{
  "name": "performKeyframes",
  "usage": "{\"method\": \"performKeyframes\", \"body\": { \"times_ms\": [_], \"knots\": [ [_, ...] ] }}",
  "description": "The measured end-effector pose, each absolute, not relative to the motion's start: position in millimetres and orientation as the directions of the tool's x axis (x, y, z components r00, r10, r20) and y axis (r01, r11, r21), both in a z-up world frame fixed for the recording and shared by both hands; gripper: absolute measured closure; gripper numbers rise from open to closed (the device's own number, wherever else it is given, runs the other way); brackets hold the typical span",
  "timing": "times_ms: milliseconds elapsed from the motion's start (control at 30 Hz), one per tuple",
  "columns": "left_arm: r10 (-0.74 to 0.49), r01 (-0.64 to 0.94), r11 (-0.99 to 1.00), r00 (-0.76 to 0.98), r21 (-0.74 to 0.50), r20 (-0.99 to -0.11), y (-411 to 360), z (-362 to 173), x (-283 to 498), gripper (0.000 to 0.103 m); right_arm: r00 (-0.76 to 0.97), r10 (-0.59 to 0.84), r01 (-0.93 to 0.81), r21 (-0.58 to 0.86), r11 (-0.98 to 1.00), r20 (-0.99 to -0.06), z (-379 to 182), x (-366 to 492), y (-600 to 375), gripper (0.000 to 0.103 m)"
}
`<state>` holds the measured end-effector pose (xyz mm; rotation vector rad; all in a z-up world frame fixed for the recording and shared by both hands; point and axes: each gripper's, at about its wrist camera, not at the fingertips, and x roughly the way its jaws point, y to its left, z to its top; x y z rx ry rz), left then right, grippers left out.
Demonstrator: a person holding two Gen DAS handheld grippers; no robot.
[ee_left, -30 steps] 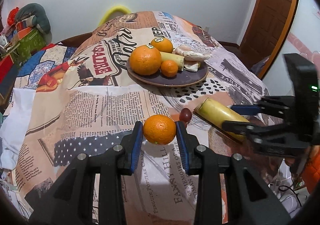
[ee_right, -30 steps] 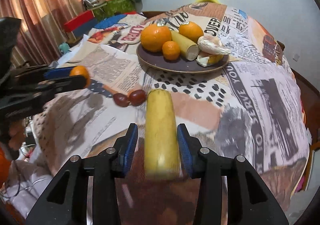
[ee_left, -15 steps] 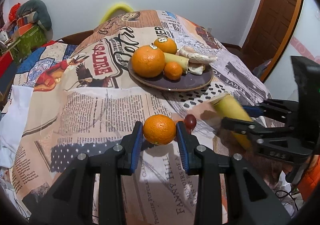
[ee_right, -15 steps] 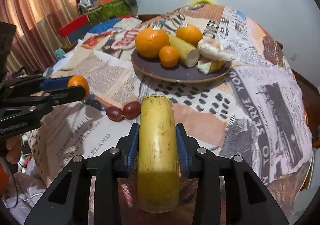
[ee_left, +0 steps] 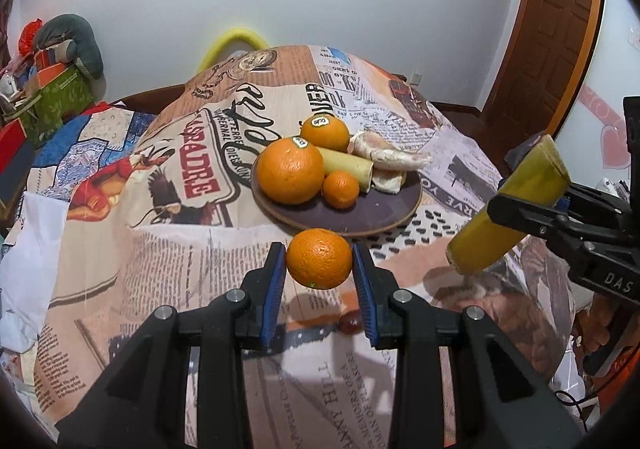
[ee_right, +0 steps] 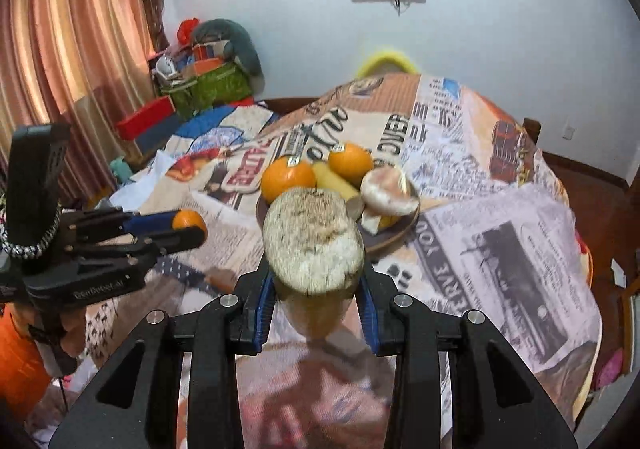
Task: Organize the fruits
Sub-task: 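Lift and carry the yellow fruit and the tangerine over the plate with both tools, then lower both fruits onto the plate and open both tools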
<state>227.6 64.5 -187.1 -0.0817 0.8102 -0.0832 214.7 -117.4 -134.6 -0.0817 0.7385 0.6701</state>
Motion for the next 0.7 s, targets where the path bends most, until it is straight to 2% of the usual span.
{"method": "performKeyframes", "body": {
  "times_ms": [700],
  "knots": [
    [-0.159,0.053,0.985,0.653,-0.164,-0.74,64.9,-218.4,296.2,0.069,0.526,0.525,-0.585,0.163,0.794,-0.669,-150.8,272.6,-94.1,0.07]
  ]
}}
